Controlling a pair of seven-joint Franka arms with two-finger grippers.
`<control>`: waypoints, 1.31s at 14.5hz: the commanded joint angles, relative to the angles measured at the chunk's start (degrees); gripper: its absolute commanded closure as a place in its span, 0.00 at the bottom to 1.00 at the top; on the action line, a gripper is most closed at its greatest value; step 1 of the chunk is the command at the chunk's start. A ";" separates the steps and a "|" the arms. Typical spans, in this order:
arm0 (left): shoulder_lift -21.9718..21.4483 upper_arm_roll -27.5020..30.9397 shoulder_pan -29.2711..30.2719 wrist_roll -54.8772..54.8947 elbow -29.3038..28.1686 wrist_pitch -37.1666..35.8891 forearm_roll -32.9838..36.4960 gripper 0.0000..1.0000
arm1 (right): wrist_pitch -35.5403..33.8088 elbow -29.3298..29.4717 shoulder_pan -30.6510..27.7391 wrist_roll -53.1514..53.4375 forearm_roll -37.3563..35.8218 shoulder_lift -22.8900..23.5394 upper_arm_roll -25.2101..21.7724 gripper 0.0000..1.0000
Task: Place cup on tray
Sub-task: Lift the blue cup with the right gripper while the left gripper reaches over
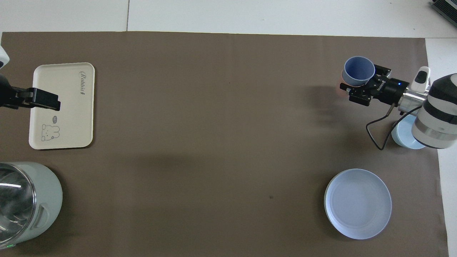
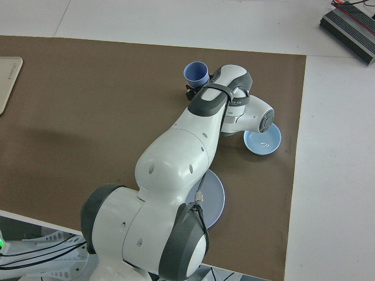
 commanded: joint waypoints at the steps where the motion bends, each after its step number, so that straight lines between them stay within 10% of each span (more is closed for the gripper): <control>1: -1.99 -0.18 0.46 1.01 -2.52 1.08 -0.72 0.00 | 3.93 -0.88 3.50 16.83 -12.33 -6.84 -0.10 1.00; 10: -0.59 -0.80 -4.18 -9.31 -2.44 -1.29 -11.24 0.00 | 4.21 6.50 18.17 72.56 -56.63 -12.66 -0.19 1.00; 19: 15.32 -0.89 -17.96 -47.37 9.43 15.99 -35.61 0.24 | -0.80 7.30 31.10 89.66 -78.90 -13.19 0.25 1.00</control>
